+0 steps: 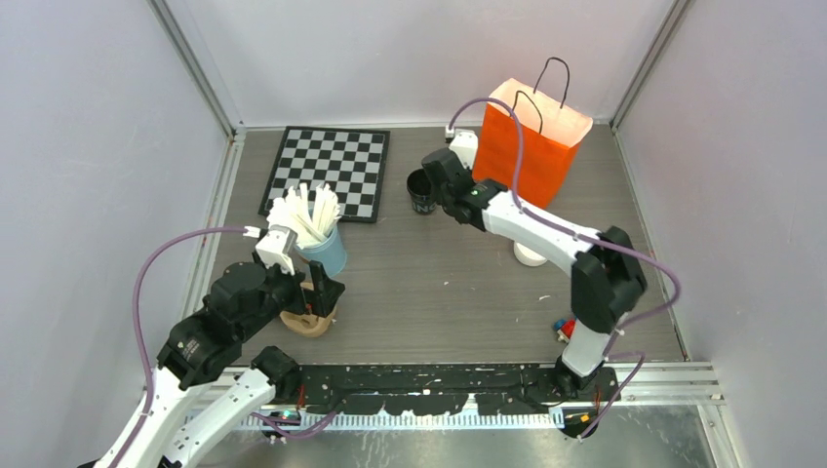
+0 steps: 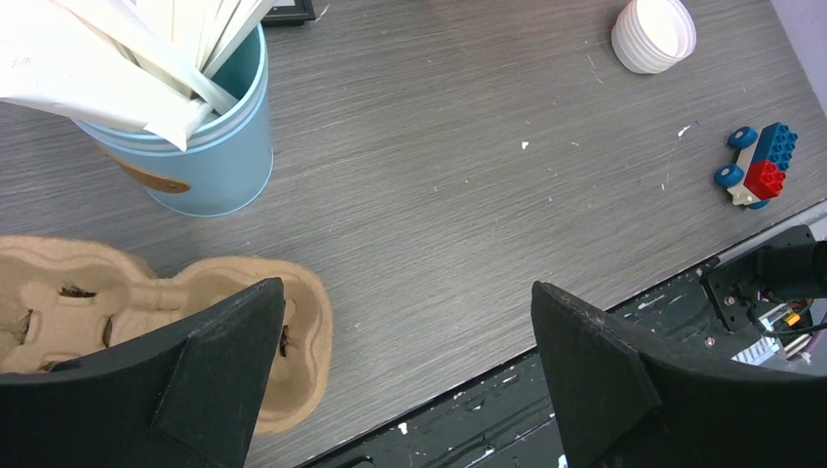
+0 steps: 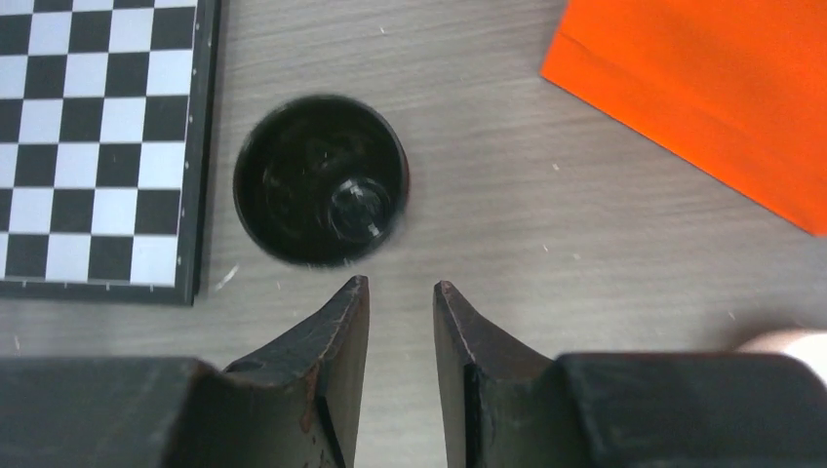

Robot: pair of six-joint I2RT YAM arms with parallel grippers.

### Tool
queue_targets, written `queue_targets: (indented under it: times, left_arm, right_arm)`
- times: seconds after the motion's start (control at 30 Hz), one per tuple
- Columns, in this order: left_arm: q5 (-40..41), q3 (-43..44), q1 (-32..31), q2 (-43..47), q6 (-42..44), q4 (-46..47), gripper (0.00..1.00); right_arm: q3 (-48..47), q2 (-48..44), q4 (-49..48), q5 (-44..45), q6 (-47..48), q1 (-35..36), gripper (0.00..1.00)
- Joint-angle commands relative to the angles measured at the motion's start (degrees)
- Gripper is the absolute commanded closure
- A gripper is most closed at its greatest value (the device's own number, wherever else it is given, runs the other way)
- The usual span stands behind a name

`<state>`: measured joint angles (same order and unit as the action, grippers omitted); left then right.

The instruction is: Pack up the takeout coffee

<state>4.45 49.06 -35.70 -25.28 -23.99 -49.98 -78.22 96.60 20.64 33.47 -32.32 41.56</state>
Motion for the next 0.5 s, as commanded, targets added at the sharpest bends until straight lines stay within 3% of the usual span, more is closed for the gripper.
queue_targets:
  times: [0.0,0.47]
  left_arm:
    - [0.30,-0.10,0.26,0.45,0.43,1.72,0.00]
    - [0.96,-0.19,0.20,0.97,0.26,1.64,0.01]
  right_arm:
    - [-8.33,7.76,-3.92,-2.61,1.74,-2.46,0.66]
    - [-16.71,17.31,-1.09,-1.26,3.78,-4.02,0.79]
